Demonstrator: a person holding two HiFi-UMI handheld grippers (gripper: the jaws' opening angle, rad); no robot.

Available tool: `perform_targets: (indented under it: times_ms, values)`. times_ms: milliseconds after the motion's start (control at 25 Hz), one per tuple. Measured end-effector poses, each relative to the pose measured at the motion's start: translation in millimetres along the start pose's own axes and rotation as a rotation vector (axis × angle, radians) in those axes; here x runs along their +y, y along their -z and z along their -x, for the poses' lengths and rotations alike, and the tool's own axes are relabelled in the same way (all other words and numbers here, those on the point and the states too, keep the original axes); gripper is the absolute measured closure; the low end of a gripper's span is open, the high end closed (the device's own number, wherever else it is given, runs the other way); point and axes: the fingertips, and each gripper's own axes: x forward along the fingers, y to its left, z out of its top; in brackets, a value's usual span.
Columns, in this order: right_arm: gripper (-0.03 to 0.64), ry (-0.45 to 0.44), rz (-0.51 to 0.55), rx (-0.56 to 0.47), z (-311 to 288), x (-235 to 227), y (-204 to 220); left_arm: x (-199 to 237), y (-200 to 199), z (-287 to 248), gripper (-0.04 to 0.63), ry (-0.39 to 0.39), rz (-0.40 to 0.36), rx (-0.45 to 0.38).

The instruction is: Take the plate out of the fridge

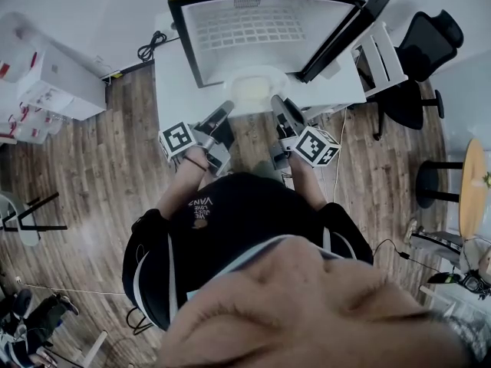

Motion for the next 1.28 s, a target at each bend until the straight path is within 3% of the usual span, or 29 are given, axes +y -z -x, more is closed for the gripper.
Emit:
perform_targets:
  times_ms: [1280]
  values:
    - [0.495, -0.054, 0.003, 0.046, 32.3, -15.8, -20.5, -12.4, 42.1, -15.2, 0.565, -0.013, -0.018, -0.07]
